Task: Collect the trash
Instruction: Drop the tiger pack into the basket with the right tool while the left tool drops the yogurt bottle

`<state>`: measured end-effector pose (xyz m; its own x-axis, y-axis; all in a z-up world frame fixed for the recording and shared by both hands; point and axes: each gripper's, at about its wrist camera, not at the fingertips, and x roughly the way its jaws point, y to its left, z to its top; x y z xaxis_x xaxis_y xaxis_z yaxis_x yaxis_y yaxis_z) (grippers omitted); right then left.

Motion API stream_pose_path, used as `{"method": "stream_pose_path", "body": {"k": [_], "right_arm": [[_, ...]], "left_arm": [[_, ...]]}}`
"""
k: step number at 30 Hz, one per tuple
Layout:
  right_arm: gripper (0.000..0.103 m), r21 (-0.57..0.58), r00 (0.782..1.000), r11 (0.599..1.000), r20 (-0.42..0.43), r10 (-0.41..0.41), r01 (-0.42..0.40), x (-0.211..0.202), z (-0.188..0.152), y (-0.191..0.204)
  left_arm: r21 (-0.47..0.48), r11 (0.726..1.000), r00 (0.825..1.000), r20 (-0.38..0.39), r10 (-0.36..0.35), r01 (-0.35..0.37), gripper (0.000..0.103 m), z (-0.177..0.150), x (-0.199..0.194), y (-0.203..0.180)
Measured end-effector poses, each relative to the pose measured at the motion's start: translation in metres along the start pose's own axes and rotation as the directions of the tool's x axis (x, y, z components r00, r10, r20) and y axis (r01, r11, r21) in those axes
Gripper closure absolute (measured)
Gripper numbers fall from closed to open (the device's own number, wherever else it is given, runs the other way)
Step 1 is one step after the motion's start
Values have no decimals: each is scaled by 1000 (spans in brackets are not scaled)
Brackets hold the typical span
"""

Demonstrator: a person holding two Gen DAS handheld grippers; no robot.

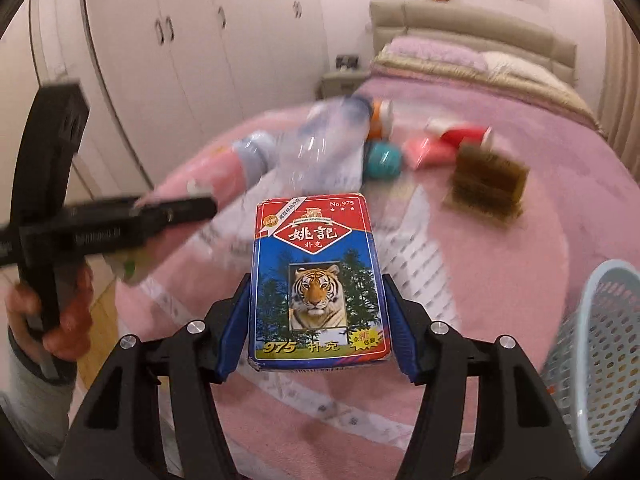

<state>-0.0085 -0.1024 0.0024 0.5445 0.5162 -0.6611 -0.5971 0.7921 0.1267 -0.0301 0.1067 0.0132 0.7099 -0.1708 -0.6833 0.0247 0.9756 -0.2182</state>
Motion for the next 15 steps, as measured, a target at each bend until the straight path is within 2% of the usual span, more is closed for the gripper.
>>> {"method": "stream_pose_path", "body": {"k": [3,7,15], "right_arm": [[45,43,998,999,66,-20,17,-20,8,-14],[45,113,987,991,135,-88,73,-46,11,-43],[45,273,949,939,175,-263,209,-88,-5,-108]], "left_arm": [[16,1000,1000,13,15,-15,56,8,-8,-10],[45,998,997,48,-52,50,56,20,-17,-28],[199,972,988,62,-141,126,56,52,-1,-107]]}}
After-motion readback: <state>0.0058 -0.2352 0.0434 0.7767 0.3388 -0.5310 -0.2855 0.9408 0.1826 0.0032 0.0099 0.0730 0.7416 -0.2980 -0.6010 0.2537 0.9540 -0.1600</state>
